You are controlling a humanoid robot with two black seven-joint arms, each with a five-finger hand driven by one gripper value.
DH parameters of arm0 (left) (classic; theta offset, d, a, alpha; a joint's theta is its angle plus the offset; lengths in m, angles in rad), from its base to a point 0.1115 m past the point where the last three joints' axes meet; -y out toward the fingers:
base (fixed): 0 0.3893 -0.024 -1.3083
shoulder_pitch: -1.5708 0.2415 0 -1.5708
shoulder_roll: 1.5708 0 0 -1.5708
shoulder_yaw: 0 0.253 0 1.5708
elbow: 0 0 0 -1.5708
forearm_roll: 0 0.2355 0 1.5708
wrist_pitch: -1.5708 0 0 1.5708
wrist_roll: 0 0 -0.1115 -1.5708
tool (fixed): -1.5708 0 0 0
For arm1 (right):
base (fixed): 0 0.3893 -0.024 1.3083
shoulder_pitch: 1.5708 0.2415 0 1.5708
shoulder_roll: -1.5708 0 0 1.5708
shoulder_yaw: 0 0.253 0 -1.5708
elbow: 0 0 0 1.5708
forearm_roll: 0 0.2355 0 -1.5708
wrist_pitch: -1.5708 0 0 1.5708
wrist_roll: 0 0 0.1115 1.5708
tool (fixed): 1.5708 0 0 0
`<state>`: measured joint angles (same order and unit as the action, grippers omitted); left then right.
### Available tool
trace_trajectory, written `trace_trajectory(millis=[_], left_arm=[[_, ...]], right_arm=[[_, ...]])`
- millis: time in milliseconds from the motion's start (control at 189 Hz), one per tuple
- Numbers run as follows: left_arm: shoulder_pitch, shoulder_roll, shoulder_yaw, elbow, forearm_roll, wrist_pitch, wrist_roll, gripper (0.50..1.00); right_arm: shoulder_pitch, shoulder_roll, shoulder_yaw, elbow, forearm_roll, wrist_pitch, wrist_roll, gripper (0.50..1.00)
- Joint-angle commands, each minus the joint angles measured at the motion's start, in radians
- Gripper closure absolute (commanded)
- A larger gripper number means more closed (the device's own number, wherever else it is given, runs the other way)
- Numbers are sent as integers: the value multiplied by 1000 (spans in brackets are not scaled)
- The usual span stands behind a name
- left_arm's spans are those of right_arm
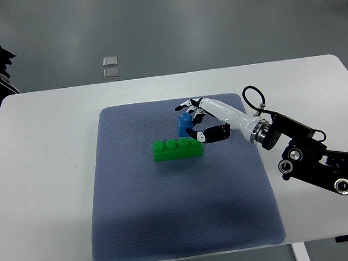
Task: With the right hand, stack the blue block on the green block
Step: 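Lift the blue block with the right hand and carry it over the green block, then lower the blue block onto the green block's studs and press down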
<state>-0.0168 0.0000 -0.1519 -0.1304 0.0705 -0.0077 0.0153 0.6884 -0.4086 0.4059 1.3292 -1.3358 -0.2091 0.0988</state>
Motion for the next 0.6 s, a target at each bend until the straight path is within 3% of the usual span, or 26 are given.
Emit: trace_trajectory(millis=[0,593], left_arm=[[0,0,0,0,0,0,0,500],[0,0,0,0,0,0,0,500]], right_arm=[[-4,7,-2,-7,-3,-7,-4,983],[-32,36,-13,-24,-22,-19,-5,985]])
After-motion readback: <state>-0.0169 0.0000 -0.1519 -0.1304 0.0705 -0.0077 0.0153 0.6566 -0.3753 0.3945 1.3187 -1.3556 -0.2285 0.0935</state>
